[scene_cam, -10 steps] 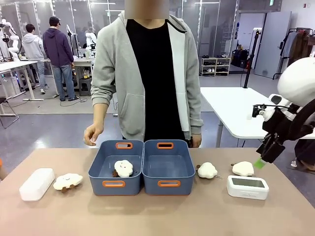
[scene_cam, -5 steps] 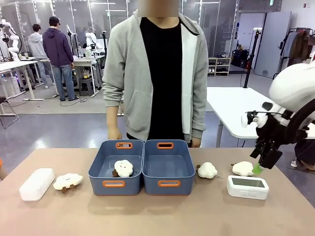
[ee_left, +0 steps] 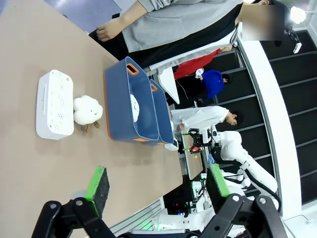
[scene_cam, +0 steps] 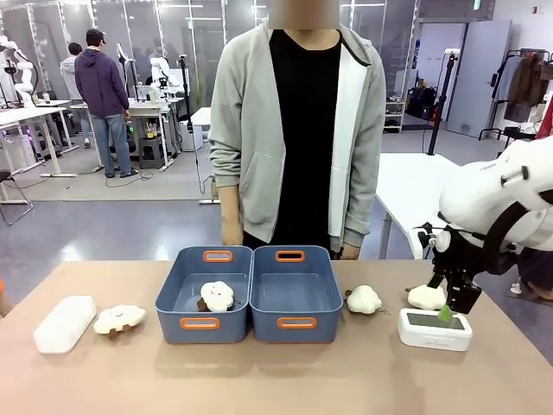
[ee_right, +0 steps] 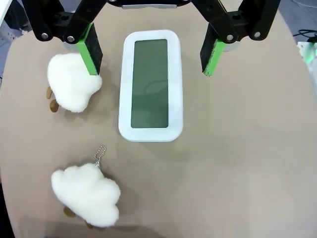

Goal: Sort the digital clocks into the basket.
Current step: Pick up the Digital clock from the table and place it into the empty Plastic storage basket.

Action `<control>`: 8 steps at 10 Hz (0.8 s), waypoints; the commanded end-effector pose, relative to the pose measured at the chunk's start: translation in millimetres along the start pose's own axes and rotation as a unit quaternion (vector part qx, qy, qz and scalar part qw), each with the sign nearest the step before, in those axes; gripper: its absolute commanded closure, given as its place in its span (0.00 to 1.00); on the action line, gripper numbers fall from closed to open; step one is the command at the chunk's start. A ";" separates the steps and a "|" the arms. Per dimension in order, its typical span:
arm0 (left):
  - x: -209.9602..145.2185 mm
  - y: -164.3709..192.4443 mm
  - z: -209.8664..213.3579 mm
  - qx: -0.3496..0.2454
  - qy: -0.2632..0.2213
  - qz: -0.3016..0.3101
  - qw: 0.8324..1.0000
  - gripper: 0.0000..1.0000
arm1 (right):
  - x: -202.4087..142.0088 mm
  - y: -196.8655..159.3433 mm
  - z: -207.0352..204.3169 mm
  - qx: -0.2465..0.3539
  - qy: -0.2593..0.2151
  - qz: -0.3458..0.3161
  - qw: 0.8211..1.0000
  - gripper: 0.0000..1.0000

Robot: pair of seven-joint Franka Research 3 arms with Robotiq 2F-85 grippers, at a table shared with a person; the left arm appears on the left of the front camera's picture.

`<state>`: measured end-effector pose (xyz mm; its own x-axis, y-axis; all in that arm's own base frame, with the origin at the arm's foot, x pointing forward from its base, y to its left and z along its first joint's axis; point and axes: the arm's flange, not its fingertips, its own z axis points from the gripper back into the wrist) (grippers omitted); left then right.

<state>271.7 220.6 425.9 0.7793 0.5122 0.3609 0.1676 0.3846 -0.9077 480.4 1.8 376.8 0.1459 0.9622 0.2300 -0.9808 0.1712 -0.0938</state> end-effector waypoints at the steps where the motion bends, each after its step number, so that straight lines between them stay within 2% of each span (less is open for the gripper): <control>1: 0.5 -0.3 2.2 -0.008 0.000 -0.012 1.000 0.00 | -2.5 -8.4 -12.4 -0.009 0.006 -0.010 1.000 0.00; 8: 0.5 -0.3 2.2 -0.008 0.000 -0.012 1.000 0.00 | -14.1 -19.1 -65.6 0.005 0.044 -0.028 0.999 0.00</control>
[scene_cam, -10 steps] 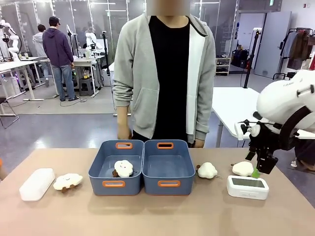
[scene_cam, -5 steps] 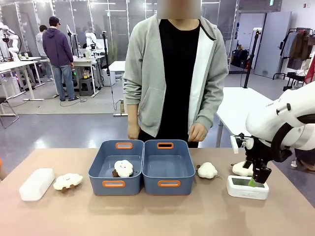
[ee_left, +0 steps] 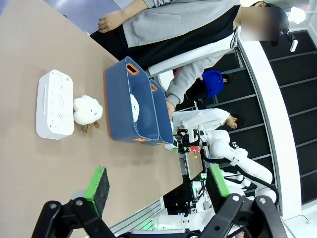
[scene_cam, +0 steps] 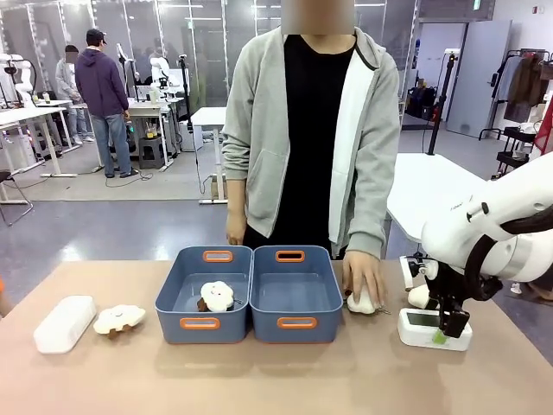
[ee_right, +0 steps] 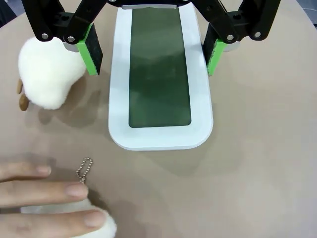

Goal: Sort the digital clocks into the basket.
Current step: Pick up the Digital clock from the table and place it into the empty Plastic storage basket.

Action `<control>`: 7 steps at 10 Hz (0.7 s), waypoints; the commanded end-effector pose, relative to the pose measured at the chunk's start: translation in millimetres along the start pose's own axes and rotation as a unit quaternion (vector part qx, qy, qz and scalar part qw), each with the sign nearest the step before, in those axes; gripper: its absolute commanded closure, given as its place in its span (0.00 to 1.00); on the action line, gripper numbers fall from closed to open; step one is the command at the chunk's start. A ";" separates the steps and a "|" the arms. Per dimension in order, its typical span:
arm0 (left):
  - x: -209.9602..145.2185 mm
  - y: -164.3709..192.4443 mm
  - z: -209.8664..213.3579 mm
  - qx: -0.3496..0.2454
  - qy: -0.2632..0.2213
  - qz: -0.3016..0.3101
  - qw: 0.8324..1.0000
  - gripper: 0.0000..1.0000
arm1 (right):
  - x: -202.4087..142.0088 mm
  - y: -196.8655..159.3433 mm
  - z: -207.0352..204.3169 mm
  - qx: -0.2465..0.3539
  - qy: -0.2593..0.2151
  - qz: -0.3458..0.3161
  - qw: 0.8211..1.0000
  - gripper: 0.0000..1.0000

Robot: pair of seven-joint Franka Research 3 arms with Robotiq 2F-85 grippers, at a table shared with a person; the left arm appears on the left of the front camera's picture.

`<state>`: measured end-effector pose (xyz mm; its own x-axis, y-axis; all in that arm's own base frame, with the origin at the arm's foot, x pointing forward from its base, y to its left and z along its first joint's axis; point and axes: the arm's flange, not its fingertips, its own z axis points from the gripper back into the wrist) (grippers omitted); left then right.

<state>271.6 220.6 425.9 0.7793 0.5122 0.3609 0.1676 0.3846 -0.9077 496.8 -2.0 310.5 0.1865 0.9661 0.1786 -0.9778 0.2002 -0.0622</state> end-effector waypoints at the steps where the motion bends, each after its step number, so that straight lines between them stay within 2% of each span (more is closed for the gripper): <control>1: 0.5 -0.3 2.2 -0.008 0.000 -0.012 1.000 0.00 | 1.6 -8.0 0.9 -0.004 0.014 -0.014 1.000 0.00; 3: 0.5 -0.3 2.2 -0.008 0.000 -0.012 1.000 0.00 | 2.4 -6.6 3.7 -0.001 0.020 -0.021 1.000 0.00; 4: 0.5 -0.3 2.2 -0.008 0.000 -0.012 1.000 0.00 | -2.4 -2.5 -1.5 0.001 0.001 -0.004 1.000 0.00; 7: 0.5 -0.3 2.2 -0.008 0.000 -0.012 1.000 0.00 | -2.4 -2.5 -1.5 0.001 0.001 -0.004 1.000 0.00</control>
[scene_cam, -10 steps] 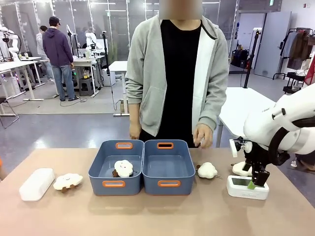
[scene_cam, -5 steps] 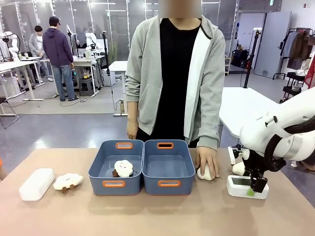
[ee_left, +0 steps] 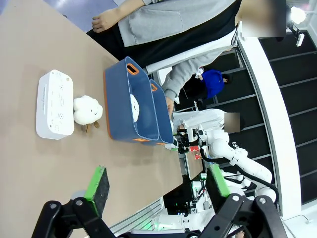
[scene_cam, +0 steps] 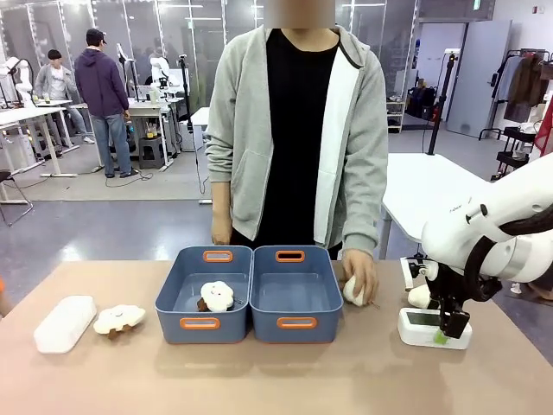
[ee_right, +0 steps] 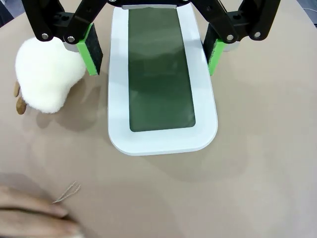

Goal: Sort the digital clocks into the basket.
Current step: Pick up the Digital clock from the table and place it into the empty Plastic storage basket.

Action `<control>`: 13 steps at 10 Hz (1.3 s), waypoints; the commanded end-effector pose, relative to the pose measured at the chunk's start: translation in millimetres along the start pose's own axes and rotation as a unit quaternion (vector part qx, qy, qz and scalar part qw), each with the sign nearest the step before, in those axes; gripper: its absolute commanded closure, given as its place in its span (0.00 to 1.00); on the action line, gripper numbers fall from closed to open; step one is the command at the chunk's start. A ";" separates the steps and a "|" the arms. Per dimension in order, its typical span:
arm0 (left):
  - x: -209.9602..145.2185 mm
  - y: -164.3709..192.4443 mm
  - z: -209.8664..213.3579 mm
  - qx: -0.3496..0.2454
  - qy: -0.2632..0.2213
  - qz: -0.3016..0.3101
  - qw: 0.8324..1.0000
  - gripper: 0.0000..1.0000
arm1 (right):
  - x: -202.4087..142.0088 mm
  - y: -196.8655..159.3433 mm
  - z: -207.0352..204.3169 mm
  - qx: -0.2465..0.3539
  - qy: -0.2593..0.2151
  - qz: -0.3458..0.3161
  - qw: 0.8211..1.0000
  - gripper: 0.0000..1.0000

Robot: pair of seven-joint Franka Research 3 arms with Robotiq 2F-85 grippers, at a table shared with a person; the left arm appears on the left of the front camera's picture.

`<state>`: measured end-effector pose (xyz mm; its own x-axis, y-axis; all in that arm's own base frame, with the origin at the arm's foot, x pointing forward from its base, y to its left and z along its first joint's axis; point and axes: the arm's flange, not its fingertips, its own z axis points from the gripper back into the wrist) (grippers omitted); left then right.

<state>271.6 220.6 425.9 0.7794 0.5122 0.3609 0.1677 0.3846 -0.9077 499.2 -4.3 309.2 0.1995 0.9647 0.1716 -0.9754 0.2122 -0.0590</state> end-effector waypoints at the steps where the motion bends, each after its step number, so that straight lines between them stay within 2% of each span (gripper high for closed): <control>1: 0.5 -0.3 2.2 -0.008 0.000 -0.012 1.000 0.00 | -0.4 0.2 -0.4 0.000 -0.003 0.002 1.000 0.00; 8: 0.5 -0.3 2.2 -0.008 0.000 -0.012 1.000 0.00 | -0.1 0.0 0.0 0.000 0.000 0.000 1.000 0.00; 12: 0.5 -0.3 2.2 -0.008 0.000 -0.012 1.000 0.00 | 1.0 1.6 -19.0 0.019 0.020 0.002 1.000 0.00; 13: 0.5 -0.3 2.2 -0.008 0.000 -0.012 1.000 0.00 | 1.0 2.1 -19.7 0.017 0.024 0.000 1.000 0.07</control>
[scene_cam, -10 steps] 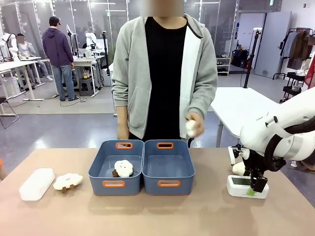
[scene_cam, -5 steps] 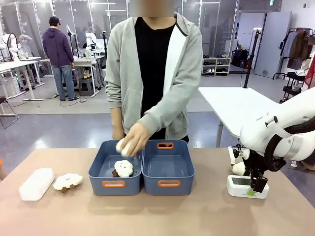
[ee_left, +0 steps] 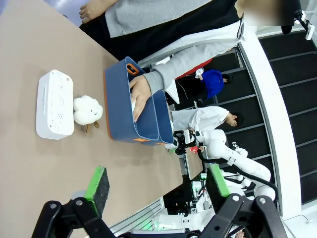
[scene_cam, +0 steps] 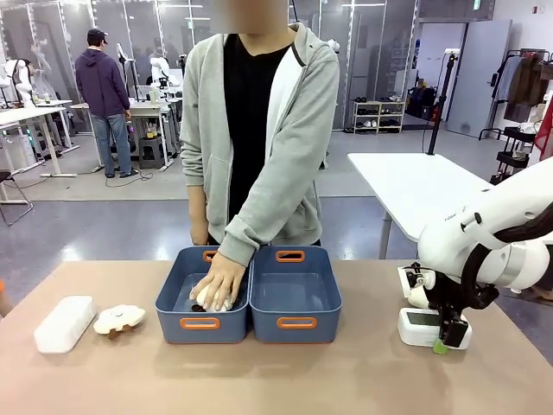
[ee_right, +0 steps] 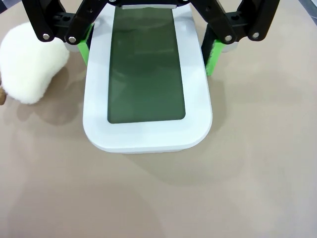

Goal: Sort the digital clocks into the basket.
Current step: Pick up the Digital clock from the table and place it into the empty Plastic storage basket.

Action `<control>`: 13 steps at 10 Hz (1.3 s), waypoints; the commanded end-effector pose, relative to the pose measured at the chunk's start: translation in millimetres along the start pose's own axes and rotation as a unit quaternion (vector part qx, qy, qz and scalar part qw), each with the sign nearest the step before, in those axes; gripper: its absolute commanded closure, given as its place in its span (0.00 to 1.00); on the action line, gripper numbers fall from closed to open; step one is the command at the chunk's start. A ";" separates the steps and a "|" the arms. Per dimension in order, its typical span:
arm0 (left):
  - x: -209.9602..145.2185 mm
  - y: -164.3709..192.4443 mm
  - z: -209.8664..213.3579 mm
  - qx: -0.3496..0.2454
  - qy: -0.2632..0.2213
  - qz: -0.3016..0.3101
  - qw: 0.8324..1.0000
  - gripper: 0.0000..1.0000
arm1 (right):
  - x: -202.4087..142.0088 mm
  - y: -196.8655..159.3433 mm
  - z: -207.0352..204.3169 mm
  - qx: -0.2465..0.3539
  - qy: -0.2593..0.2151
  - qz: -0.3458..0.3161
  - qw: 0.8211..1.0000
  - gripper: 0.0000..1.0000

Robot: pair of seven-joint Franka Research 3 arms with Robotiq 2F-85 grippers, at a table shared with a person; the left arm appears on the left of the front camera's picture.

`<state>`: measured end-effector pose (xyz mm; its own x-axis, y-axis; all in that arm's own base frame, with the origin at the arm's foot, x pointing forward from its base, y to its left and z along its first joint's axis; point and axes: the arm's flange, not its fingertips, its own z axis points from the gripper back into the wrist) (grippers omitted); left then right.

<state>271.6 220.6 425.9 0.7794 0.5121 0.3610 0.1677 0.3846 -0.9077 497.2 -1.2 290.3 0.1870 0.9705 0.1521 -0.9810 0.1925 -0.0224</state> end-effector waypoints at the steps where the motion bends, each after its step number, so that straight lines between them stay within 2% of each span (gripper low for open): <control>1: 0.5 -0.3 2.2 -0.008 0.000 -0.012 1.000 0.00 | 3.4 -0.8 0.6 -0.012 0.013 -0.004 1.000 0.60; 2: 0.5 -0.3 2.2 -0.008 0.000 -0.012 1.000 0.00 | 4.7 0.6 2.4 -0.017 0.011 -0.003 1.000 0.67; 3: 0.5 -0.3 2.2 -0.008 0.000 -0.012 1.000 0.00 | 5.3 2.3 3.7 -0.019 0.011 -0.004 1.000 1.00; 5: 0.5 -0.3 2.2 -0.008 0.000 -0.012 1.000 0.00 | 7.7 7.6 16.1 -0.031 -0.004 -0.020 0.999 1.00; 6: 0.5 -0.3 2.2 -0.008 0.000 -0.012 1.000 0.00 | 9.6 12.6 34.2 -0.031 -0.018 -0.015 0.999 0.31; 7: 0.5 -0.3 2.2 -0.008 0.000 -0.012 1.000 0.00 | 8.1 17.7 53.1 -0.030 -0.029 -0.007 0.999 0.31; 9: 0.5 -0.3 2.2 -0.008 0.000 -0.012 1.000 0.00 | 0.0 31.0 100.1 -0.016 -0.108 -0.014 0.994 0.31; 10: 0.5 -0.3 2.2 -0.008 0.000 -0.012 1.000 0.00 | 2.4 39.3 120.2 -0.019 -0.125 -0.015 0.992 0.31; 12: 0.5 -0.3 2.2 -0.008 0.000 -0.012 1.000 0.00 | 28.5 41.0 132.4 -0.012 -0.155 -0.007 0.988 0.31; 13: 0.5 -0.3 2.2 -0.008 0.000 -0.012 1.000 0.00 | 56.0 37.3 134.3 -0.008 -0.177 0.002 0.984 0.31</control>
<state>271.6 220.6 425.9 0.7793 0.5121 0.3610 0.1677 0.3847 -0.9077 451.7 21.2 435.6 0.1838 0.8769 0.4441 -0.9741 0.2230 -0.0372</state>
